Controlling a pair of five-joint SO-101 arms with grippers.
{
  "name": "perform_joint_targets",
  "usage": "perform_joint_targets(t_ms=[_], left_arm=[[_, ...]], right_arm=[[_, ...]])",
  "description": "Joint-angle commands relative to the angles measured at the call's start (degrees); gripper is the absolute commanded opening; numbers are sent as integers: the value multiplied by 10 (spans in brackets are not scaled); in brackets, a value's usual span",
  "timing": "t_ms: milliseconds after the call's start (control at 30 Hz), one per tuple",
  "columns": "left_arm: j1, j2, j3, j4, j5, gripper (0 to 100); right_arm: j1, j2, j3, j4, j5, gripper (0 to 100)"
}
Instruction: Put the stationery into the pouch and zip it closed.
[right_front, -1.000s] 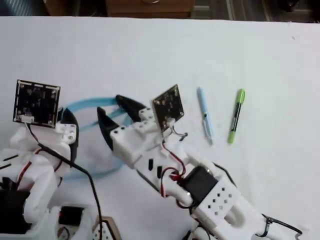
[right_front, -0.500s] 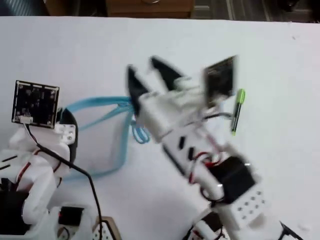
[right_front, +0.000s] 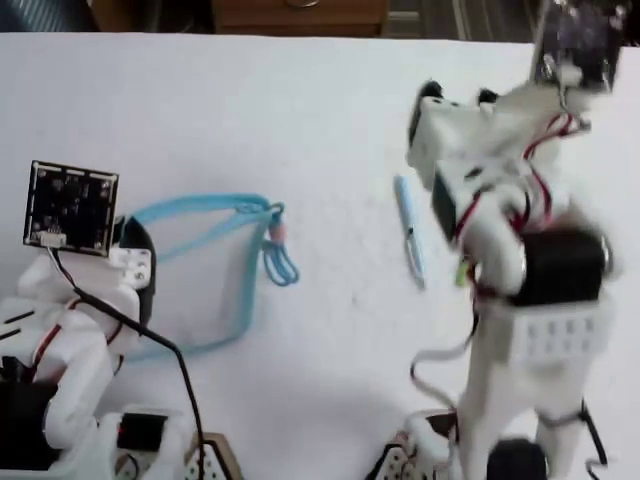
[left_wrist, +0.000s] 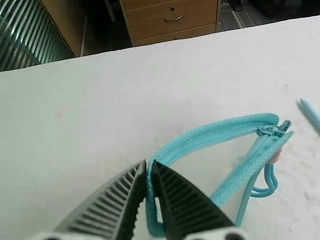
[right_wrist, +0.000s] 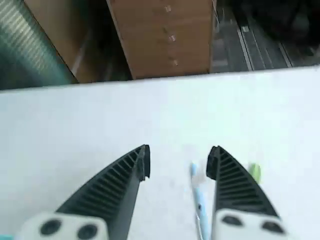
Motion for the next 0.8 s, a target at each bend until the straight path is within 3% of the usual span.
perform_joint_targets(t_ms=[0,133,433,600,767], left_arm=[[-2,2,24,18,-4,25],[-2,2,24,18,-4,25],[-2,2,24,18,-4,25],[0,2,24,16,-4,26],[-1,2,24,17,-4,26]], right_arm=[[40,85,-59,76,51,187],[52,185,-76,147,77,187],[25,378,-69,149,78,190],[13,492,-69,120,84,190],[17,544,-88,57,153,190]])
